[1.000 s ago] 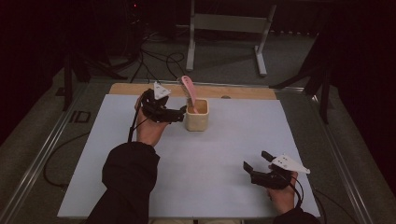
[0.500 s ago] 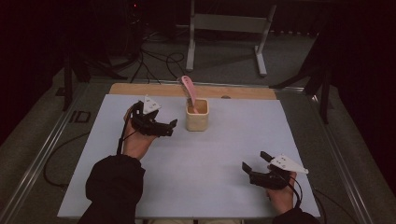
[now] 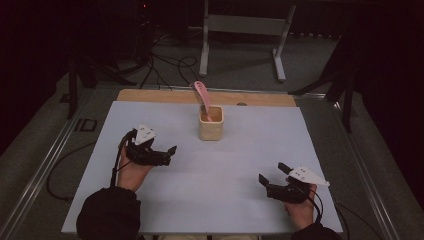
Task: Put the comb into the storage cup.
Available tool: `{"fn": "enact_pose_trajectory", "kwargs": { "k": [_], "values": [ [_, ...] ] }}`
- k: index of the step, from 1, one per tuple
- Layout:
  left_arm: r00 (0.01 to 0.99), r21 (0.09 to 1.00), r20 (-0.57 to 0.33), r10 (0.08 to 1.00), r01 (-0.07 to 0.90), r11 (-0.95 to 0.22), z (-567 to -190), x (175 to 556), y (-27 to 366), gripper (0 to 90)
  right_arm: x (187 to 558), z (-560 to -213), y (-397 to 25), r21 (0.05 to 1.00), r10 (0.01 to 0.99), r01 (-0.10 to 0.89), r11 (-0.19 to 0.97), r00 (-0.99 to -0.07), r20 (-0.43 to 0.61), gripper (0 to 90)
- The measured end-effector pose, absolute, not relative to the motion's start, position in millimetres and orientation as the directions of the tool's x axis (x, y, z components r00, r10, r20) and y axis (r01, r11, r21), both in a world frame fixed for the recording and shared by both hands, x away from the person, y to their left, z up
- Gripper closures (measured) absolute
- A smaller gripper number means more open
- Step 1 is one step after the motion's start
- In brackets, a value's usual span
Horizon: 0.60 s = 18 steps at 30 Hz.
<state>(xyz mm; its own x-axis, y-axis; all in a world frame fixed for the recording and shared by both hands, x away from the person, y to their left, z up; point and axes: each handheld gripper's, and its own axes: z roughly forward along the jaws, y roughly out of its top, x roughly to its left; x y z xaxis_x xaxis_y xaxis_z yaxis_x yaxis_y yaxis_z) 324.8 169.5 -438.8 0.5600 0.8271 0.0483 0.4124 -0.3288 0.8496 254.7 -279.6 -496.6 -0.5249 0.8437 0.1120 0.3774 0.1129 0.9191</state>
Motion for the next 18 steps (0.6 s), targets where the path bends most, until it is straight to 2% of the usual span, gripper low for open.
{"fn": "enact_pose_trajectory", "kwargs": {
  "k": [18],
  "values": [
    [0.512,0.874,-0.004,0.859,0.419,-0.246,-480.8,268.6,216.0,0.0,252.8,-496.9,-274.0,0.920,0.835,0.372,0.123,-0.540,0.107,9.8]
  ]
}}
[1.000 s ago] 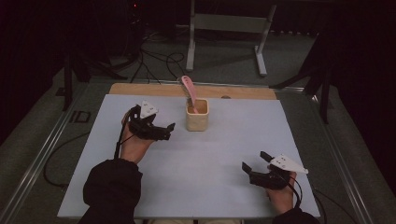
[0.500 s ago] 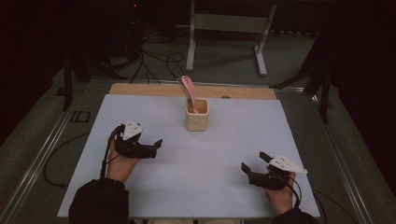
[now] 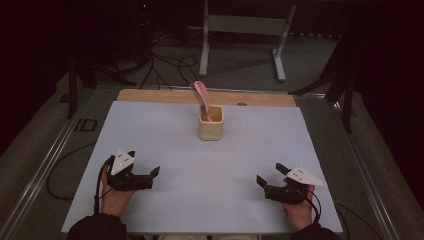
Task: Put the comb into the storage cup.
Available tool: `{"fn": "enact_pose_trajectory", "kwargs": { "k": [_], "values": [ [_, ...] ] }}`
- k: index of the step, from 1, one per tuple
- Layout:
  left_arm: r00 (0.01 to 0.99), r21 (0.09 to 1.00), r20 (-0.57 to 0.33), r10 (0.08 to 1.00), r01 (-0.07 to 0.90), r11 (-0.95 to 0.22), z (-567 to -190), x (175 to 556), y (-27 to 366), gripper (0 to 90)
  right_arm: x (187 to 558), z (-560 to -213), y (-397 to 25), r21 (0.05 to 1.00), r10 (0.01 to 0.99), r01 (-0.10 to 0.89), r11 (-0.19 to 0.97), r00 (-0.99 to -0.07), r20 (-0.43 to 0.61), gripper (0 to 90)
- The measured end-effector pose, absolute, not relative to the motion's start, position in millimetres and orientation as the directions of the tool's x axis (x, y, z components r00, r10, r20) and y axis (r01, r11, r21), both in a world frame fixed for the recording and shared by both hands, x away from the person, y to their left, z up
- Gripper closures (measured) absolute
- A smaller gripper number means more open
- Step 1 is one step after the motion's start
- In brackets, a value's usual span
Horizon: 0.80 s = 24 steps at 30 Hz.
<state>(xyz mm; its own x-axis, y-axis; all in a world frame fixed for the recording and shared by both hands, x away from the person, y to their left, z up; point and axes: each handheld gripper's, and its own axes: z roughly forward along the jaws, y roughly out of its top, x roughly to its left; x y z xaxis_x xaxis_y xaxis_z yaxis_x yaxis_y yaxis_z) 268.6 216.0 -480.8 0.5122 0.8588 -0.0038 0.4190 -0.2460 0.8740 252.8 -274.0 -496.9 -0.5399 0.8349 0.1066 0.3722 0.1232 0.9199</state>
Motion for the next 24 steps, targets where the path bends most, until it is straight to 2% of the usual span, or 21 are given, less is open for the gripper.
{"fn": "enact_pose_trajectory", "kwargs": {
  "k": [17,24],
  "values": [
    [0.466,0.920,0.004,0.885,0.346,-0.186,-490.1,226.3,249.5,0.0,249.3,-493.6,-273.4,0.932,0.821,0.339,0.129,-0.563,0.091,9.1],
    [0.438,0.932,0.001,0.899,0.325,-0.159,-491.0,220.6,256.4,0.0,246.9,-498.4,-270.3,0.930,0.824,0.334,0.157,-0.564,0.063,9.1]
  ]
}}
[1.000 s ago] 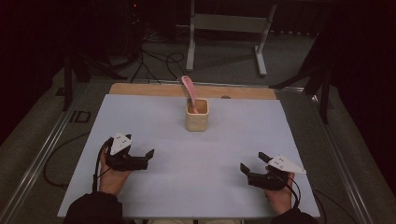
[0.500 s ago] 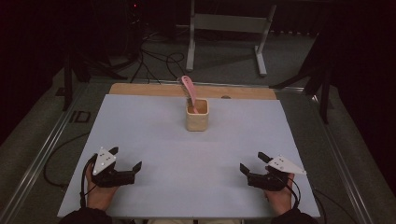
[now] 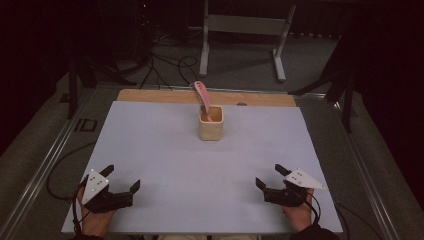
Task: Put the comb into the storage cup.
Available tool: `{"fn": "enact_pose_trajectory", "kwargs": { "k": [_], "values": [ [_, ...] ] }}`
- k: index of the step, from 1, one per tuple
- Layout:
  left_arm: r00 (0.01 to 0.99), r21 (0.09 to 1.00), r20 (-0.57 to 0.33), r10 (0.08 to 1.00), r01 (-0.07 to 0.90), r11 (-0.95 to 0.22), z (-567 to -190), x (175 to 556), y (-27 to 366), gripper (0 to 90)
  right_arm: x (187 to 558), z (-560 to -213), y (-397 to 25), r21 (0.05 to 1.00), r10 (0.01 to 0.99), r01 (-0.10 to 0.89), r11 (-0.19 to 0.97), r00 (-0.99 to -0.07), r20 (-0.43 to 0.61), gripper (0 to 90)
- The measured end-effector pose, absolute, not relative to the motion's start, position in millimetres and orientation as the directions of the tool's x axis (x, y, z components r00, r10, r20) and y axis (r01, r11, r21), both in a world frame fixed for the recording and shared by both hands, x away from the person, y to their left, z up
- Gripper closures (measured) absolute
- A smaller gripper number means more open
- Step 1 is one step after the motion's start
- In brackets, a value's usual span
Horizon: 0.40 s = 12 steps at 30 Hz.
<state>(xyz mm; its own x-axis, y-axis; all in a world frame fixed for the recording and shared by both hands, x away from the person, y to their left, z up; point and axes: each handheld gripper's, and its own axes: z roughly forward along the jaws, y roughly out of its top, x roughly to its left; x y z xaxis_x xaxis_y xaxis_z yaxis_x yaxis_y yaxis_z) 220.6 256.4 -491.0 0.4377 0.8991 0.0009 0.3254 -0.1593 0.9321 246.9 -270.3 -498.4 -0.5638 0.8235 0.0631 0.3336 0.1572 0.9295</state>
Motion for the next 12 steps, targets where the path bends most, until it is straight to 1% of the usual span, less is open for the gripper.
{"fn": "enact_pose_trajectory", "kwargs": {
  "k": [4,12],
  "values": [
    [0.429,0.930,-0.005,0.903,0.333,-0.153,-491.8,222.1,257.4,0.0,245.7,-500.8,-266.4,0.926,0.824,0.329,0.187,-0.566,0.035,9.0],
    [0.400,0.924,-0.028,0.916,0.360,-0.129,-494.5,226.9,259.8,0.0,244.6,-501.5,-267.3,0.922,0.831,0.339,0.189,-0.556,0.034,8.9]
  ]
}}
